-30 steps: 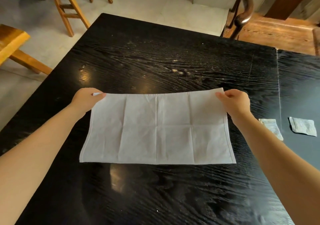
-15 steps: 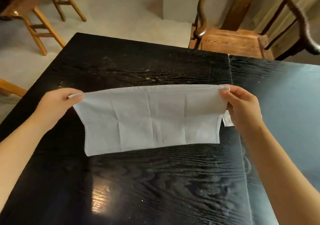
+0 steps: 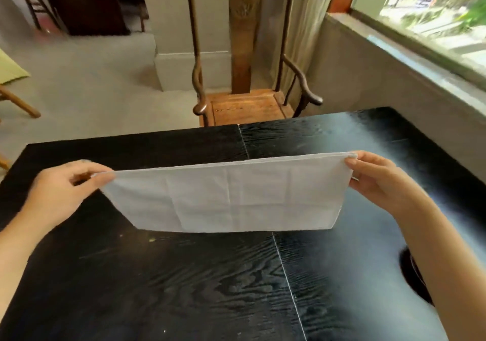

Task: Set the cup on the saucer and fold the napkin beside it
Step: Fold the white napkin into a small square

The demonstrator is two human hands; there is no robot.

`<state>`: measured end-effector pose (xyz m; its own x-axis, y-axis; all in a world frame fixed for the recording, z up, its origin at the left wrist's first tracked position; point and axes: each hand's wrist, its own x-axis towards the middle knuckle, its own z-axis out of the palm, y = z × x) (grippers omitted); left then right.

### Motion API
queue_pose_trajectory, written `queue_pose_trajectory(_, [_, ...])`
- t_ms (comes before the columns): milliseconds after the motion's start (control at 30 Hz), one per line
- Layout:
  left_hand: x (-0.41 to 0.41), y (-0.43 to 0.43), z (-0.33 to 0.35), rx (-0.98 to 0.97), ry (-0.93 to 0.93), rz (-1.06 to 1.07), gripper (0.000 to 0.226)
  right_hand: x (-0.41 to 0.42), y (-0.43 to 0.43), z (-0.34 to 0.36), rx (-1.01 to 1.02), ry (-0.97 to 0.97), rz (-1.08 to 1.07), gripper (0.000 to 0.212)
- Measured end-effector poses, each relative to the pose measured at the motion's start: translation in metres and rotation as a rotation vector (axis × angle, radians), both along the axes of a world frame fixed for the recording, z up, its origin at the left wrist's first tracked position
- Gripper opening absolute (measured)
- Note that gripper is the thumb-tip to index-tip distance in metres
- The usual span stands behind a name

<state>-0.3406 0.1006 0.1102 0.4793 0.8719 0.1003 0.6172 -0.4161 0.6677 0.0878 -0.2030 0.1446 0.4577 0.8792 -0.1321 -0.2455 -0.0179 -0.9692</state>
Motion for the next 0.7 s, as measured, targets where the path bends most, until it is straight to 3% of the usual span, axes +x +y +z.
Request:
queue_pose_trajectory(200, [0.077, -0.068, 0.031, -0.062, -0.008, -0.11, 0.009, 0.054, -0.059, -0.019, -0.076, 0.057, -0.031, 0.04])
queue_pose_trajectory(267, [0.092, -0.093, 0.025, -0.196, -0.046, -0.094, 0.013, 0.064, -0.075, -0.031, -0.124, 0.094, -0.051, 0.034])
queue_pose_trajectory(333, [0.099, -0.118, 0.015, -0.3, -0.048, -0.114, 0.018, 0.07, -0.092, -0.041, -0.173, 0.135, -0.082, 0.008])
queue_pose_trajectory(400, [0.1, -0.138, 0.005, -0.4, -0.045, -0.136, 0.007, 0.076, -0.11, -0.053, -0.231, 0.138, -0.118, 0.034])
queue_pose_trajectory(433, [0.099, -0.146, 0.002, -0.432, -0.05, -0.158, 0.018, 0.08, -0.12, -0.059, -0.243, 0.132, -0.131, 0.04])
queue_pose_trajectory(500, [0.094, -0.159, -0.002, -0.473, -0.051, -0.174, 0.06, 0.081, -0.137, -0.061, -0.235, 0.131, -0.15, 0.033])
queue_pose_trajectory(533, [0.092, -0.165, -0.003, -0.476, -0.063, -0.16, 0.066, 0.08, -0.142, -0.059, -0.228, 0.146, -0.155, 0.024])
queue_pose_trajectory(633, [0.094, -0.181, -0.009, -0.569, -0.099, -0.149, 0.033, 0.085, -0.15, -0.063, -0.258, 0.15, -0.129, 0.007])
queue_pose_trajectory(700, [0.099, -0.183, -0.022, -0.655, -0.11, -0.135, 0.033, 0.085, -0.144, -0.072, -0.311, 0.127, -0.141, 0.005])
